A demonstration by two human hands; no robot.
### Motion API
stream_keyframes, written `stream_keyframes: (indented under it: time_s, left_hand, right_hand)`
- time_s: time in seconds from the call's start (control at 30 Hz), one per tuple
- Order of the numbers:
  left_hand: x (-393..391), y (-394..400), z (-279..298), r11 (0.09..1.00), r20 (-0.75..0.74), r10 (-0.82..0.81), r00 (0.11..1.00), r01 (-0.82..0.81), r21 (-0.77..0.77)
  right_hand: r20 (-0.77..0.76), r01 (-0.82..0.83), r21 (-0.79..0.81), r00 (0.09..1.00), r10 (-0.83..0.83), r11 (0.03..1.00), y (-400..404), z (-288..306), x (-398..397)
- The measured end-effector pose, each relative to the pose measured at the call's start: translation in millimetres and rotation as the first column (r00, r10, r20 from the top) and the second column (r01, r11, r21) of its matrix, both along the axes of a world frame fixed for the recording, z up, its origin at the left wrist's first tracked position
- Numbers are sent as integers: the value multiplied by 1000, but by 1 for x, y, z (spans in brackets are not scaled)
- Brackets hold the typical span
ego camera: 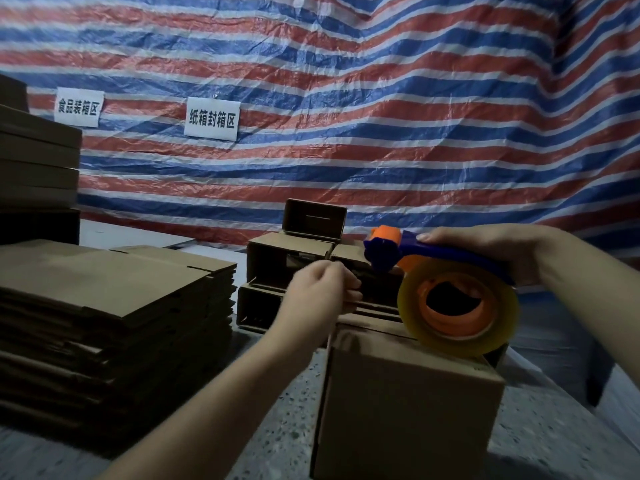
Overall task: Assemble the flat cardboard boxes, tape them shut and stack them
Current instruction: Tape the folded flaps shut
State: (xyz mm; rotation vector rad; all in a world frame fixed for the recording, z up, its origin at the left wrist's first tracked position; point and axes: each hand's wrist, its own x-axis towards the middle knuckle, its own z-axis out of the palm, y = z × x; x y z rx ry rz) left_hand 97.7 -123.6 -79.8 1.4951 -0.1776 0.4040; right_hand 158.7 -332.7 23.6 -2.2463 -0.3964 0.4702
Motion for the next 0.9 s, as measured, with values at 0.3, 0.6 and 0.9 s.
stream_keyframes:
  time_s: [0.3, 0.6, 0.9]
  left_hand:
    - [8, 8, 4, 967, -177, -184, 967, 146, -209]
    - [4, 9, 5, 960, -129, -187, 974, 152, -237]
    - [8, -1, 4, 938, -85, -147, 986, 111, -328]
  right_hand:
    - [89, 78, -146, 994, -66, 986, 8, 28, -8]
    - [97, 79, -182, 993, -62, 980, 10, 29, -11]
    - [104, 97, -219, 992, -76, 971, 15, 33, -14]
